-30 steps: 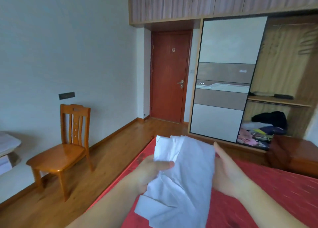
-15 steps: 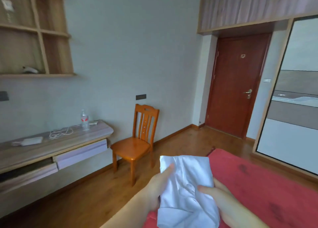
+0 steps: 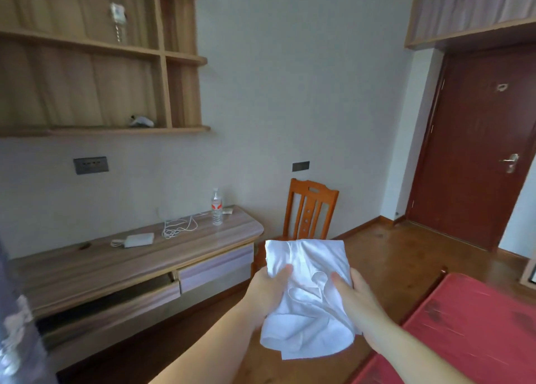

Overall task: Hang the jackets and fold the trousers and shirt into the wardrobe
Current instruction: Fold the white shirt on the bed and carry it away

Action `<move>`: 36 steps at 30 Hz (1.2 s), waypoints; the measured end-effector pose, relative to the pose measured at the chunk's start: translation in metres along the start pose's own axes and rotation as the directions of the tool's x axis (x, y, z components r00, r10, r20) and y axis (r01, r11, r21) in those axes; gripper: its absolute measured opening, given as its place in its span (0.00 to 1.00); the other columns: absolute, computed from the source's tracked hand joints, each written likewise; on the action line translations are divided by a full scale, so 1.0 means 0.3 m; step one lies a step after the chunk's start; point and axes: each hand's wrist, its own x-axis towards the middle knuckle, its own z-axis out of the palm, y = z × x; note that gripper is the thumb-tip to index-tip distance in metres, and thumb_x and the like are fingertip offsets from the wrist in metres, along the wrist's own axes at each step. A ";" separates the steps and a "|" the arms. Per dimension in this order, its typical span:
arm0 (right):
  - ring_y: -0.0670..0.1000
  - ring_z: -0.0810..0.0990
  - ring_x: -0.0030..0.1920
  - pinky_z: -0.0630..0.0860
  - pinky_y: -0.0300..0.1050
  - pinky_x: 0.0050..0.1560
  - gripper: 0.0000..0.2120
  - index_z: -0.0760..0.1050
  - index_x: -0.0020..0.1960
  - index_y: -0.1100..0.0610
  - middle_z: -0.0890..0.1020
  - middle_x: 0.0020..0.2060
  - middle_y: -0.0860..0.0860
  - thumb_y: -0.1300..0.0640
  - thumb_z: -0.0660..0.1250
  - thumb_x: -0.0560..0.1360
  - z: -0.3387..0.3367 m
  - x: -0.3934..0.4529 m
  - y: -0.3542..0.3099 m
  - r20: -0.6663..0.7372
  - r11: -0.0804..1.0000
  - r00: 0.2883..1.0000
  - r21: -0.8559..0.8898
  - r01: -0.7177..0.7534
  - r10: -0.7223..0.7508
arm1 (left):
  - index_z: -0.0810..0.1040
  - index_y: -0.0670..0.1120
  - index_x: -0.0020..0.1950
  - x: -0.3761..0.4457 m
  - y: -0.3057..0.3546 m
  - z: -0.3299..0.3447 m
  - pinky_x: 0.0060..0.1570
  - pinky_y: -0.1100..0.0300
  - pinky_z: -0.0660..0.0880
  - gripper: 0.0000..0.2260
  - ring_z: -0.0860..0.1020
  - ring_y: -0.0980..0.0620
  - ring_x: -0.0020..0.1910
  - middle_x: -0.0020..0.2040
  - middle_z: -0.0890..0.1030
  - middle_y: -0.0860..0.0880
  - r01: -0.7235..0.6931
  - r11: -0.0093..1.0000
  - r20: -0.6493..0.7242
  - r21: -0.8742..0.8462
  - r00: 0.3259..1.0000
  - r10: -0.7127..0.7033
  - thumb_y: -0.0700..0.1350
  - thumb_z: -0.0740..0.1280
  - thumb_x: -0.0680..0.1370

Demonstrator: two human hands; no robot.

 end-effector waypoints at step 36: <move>0.47 0.79 0.39 0.71 0.41 0.38 0.17 0.77 0.47 0.57 0.80 0.38 0.48 0.45 0.59 0.80 -0.017 1.749 -0.079 -0.604 0.993 0.790 0.029 -0.111 0.106 | 0.66 0.51 0.75 2.089 0.503 0.454 0.66 0.54 0.67 0.28 0.72 0.48 0.67 0.73 0.71 0.48 -0.249 0.948 0.516 0.200 0.849 0.114 0.65 0.48 0.80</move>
